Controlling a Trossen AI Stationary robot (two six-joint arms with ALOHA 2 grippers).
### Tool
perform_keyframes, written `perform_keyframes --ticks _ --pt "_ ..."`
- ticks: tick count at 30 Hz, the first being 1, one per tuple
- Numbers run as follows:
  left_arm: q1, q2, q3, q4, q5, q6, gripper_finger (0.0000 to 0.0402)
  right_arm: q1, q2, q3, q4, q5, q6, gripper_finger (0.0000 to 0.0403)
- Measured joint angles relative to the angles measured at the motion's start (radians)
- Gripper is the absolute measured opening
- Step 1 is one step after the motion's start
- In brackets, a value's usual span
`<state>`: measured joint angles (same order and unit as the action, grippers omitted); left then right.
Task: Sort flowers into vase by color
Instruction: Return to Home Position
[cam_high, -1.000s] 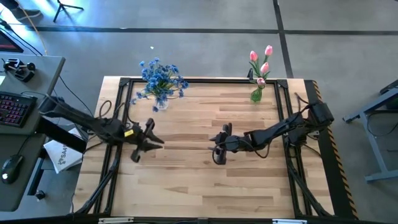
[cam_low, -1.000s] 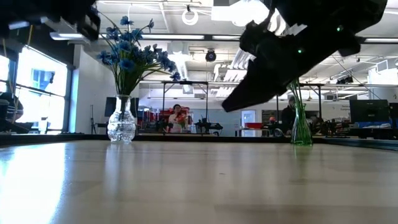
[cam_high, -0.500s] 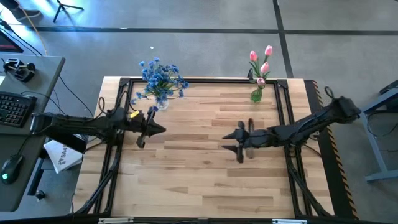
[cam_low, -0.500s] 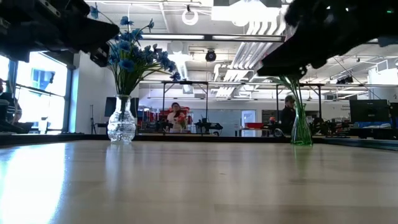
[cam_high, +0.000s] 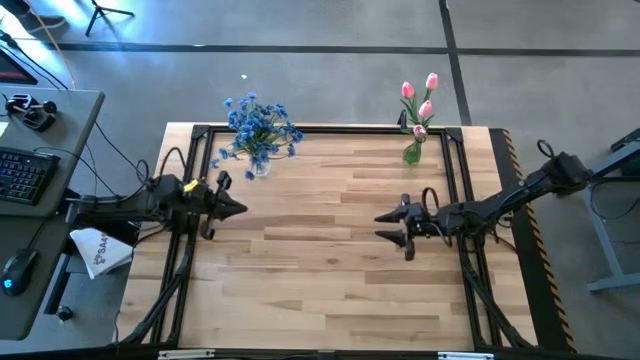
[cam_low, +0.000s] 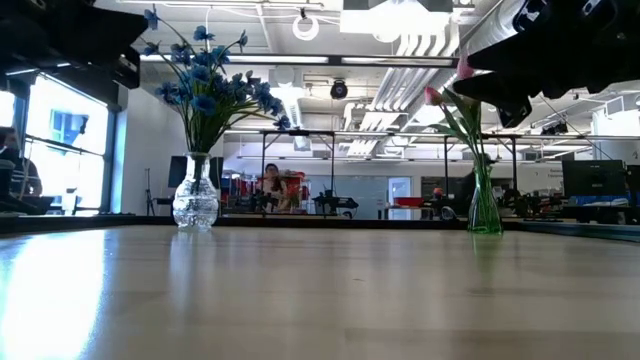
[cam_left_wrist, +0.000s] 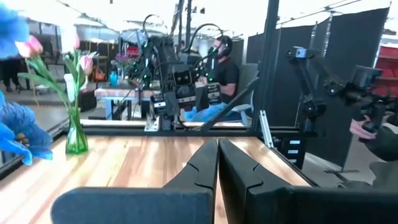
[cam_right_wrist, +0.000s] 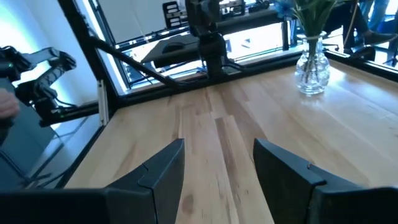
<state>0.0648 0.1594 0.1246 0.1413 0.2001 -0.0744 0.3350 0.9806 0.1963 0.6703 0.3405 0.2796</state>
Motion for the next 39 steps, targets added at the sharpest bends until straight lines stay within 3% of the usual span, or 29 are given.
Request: perform_keyframes --ticks 6,14,28,36,39 --pt "-0.022 -0.159 -0.047 -0.067 -0.041 0.033 0.0000 0.002 0.000 0.000 0.004 0.013 -0.037 0.0188" --pt "-0.023 -0.155 -0.114 -0.072 -0.076 -0.020 0.0000 0.003 -0.055 0.000 -0.029 0.049 -0.090 0.0188" --pt "-0.023 -0.156 -0.113 -0.070 -0.073 -0.001 0.0000 -0.004 -0.622 -0.001 -0.548 -0.006 -0.147 0.0188" --pt "-0.023 -0.156 -0.113 -0.069 -0.076 0.001 0.0000 -0.141 -0.811 -0.182 -0.446 -0.153 -0.173 0.0188" --pt "-0.023 -0.156 -0.113 -0.069 -0.079 0.001 0.0000 -0.227 -0.853 -0.185 -0.473 -0.219 -0.161 0.0188"
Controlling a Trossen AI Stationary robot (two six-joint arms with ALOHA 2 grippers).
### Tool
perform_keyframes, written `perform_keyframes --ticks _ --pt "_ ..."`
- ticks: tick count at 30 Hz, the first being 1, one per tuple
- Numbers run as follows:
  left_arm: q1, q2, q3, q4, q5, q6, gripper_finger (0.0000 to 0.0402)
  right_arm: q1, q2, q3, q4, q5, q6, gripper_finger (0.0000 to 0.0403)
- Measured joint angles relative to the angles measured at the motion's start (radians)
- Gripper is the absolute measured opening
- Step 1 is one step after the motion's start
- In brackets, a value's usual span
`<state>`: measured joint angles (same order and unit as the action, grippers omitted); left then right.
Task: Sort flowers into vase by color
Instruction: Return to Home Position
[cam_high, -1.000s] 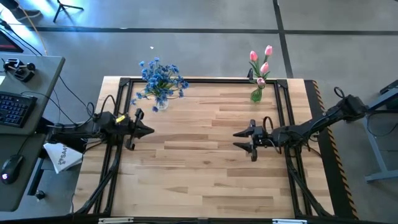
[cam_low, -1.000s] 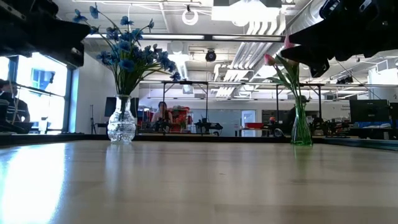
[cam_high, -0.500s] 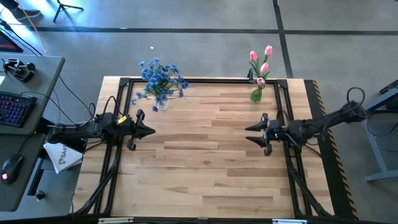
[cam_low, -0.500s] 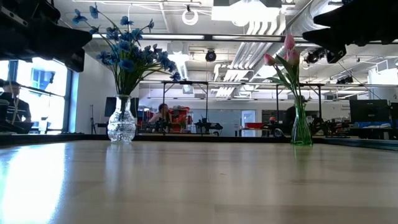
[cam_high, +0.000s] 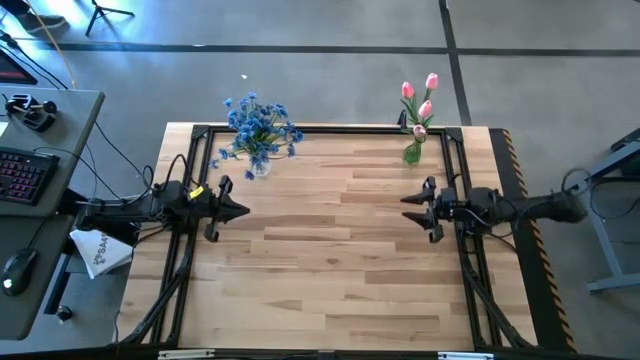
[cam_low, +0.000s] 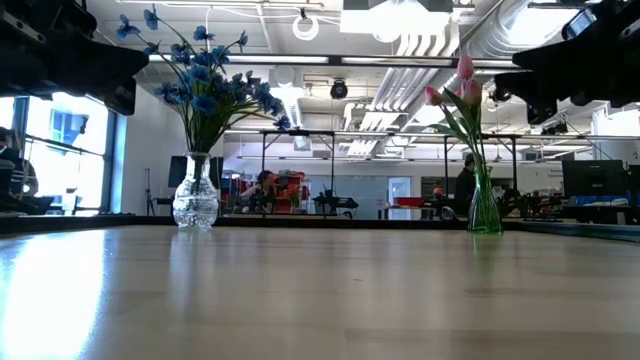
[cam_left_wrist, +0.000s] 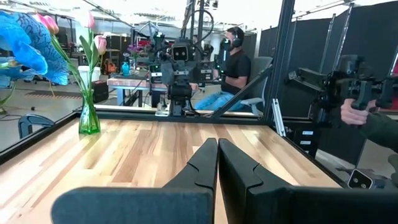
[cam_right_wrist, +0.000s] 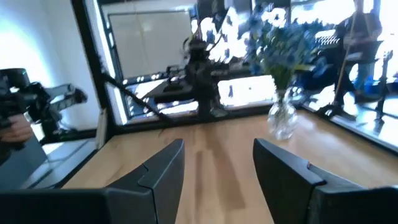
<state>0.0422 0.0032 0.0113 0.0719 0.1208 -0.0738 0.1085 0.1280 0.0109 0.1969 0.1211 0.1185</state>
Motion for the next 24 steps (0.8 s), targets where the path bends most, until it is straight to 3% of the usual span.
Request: perform_keyframes --ticks 6,10,14,16,21,24 --pt "0.000 0.000 0.000 0.000 -0.019 0.026 0.0000 -0.225 -0.033 0.000 0.000 -0.221 0.000 0.0159" --pt "0.000 0.000 0.000 0.000 -0.027 0.026 0.0000 -0.341 -0.032 -0.001 -0.038 -0.254 0.066 0.0107" --pt "0.000 0.000 0.000 -0.001 -0.027 0.026 0.0000 -0.377 -0.031 -0.001 -0.069 -0.313 0.103 0.0038" --pt "0.000 0.000 0.000 -0.001 -0.027 0.026 0.0000 -0.376 -0.031 -0.001 -0.066 -0.312 0.117 0.0011" --pt "0.000 0.000 0.000 -0.002 -0.027 0.026 0.0000 -0.363 -0.031 -0.001 -0.094 -0.168 0.128 0.0007" --pt "0.000 0.000 0.000 -0.015 -0.027 0.026 0.0000 -0.338 -0.031 -0.001 -0.106 -0.158 0.089 0.0003"
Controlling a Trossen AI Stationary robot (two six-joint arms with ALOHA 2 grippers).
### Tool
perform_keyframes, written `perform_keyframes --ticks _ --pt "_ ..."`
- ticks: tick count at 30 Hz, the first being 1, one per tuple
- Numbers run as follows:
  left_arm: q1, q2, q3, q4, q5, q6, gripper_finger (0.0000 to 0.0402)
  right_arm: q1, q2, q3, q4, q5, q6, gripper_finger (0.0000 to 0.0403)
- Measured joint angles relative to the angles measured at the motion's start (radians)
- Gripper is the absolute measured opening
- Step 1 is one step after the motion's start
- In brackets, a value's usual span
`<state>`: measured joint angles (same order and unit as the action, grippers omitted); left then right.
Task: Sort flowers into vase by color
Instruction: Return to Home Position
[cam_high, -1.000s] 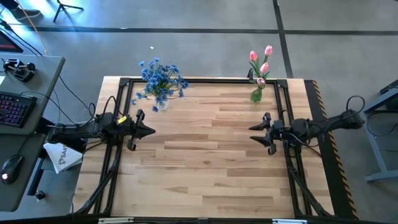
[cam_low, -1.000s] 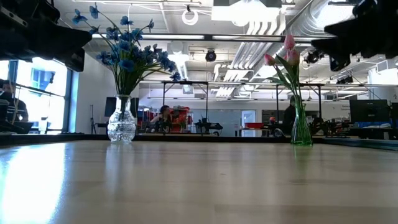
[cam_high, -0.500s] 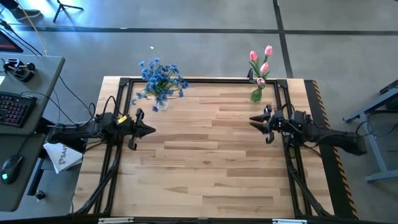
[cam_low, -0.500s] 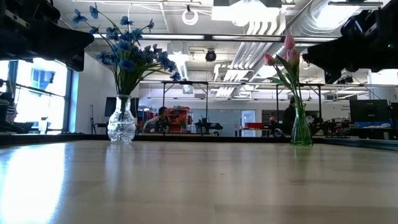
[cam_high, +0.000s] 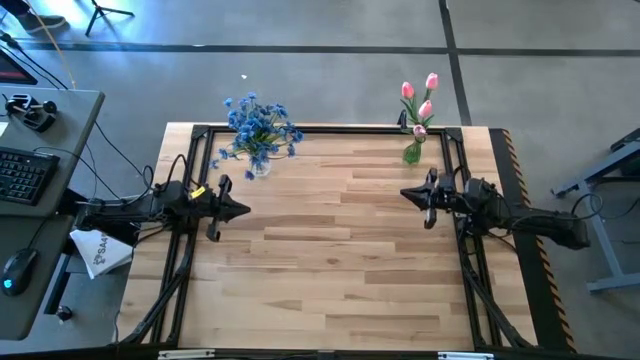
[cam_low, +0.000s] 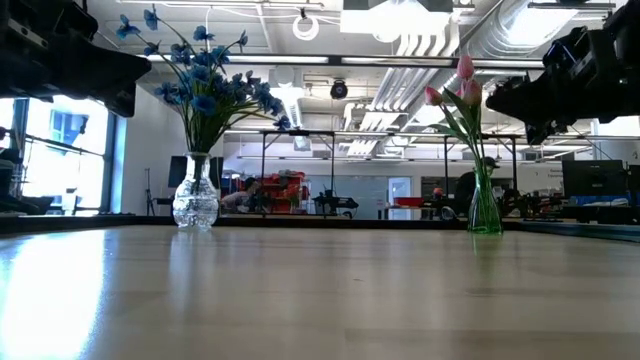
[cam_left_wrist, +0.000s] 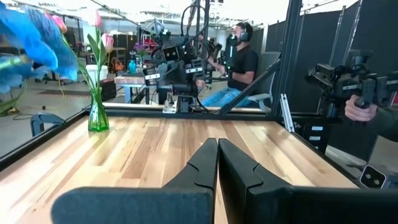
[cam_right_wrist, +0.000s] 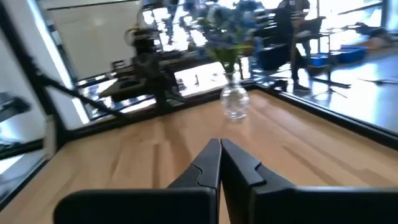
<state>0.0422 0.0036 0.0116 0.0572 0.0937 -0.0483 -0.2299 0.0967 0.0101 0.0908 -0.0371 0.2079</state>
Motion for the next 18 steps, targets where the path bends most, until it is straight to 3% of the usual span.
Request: perform_keyframes --ticks 18 --pt "0.000 0.000 0.000 -0.030 -0.010 0.000 0.0000 0.055 0.016 0.000 -0.078 0.052 -0.026 0.0005"
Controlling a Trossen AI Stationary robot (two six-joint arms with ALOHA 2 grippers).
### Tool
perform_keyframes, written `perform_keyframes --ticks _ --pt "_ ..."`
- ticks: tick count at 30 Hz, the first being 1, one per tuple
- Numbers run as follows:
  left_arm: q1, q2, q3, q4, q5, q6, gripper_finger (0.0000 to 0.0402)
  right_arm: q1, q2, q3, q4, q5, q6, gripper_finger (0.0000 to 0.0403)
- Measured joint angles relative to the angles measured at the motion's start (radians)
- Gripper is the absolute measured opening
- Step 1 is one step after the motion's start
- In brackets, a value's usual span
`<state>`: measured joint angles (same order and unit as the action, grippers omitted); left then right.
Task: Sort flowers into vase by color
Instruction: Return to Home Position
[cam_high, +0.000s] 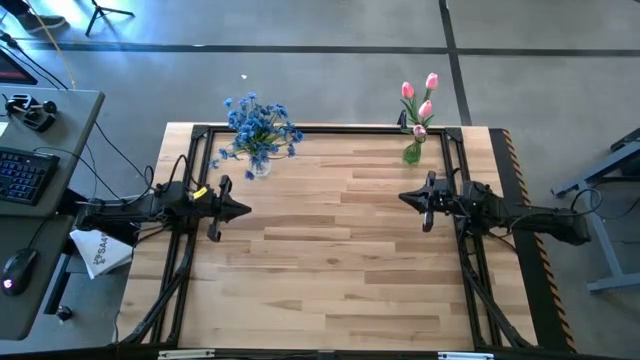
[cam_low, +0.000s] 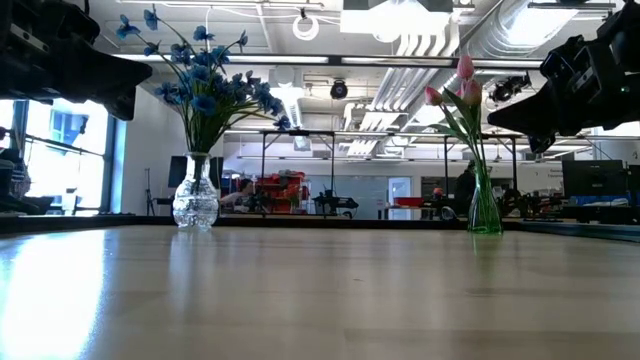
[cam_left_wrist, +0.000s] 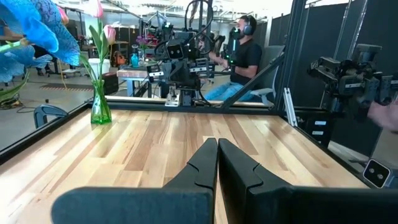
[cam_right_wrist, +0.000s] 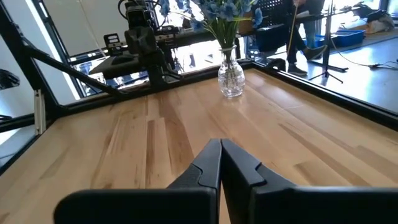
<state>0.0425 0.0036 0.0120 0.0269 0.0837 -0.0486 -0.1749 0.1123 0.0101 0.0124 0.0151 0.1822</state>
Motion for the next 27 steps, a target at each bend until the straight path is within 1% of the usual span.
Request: perform_keyframes --ticks 16,20,23,27 --pt "0.000 0.000 0.000 0.000 0.000 0.000 0.0000 0.001 -0.002 0.000 -0.002 0.000 0.000 0.0005" --pt "-0.026 0.000 0.002 0.047 -0.016 0.000 0.0000 0.018 -0.052 0.000 -0.001 -0.005 0.000 0.0005" --pt "-0.039 0.000 0.001 0.033 -0.016 0.000 0.0000 0.045 -0.113 0.000 0.003 -0.006 0.000 0.0005" --pt "-0.043 0.000 0.002 0.033 -0.015 0.000 0.0000 0.078 -0.112 0.000 0.048 -0.009 0.000 0.0005"
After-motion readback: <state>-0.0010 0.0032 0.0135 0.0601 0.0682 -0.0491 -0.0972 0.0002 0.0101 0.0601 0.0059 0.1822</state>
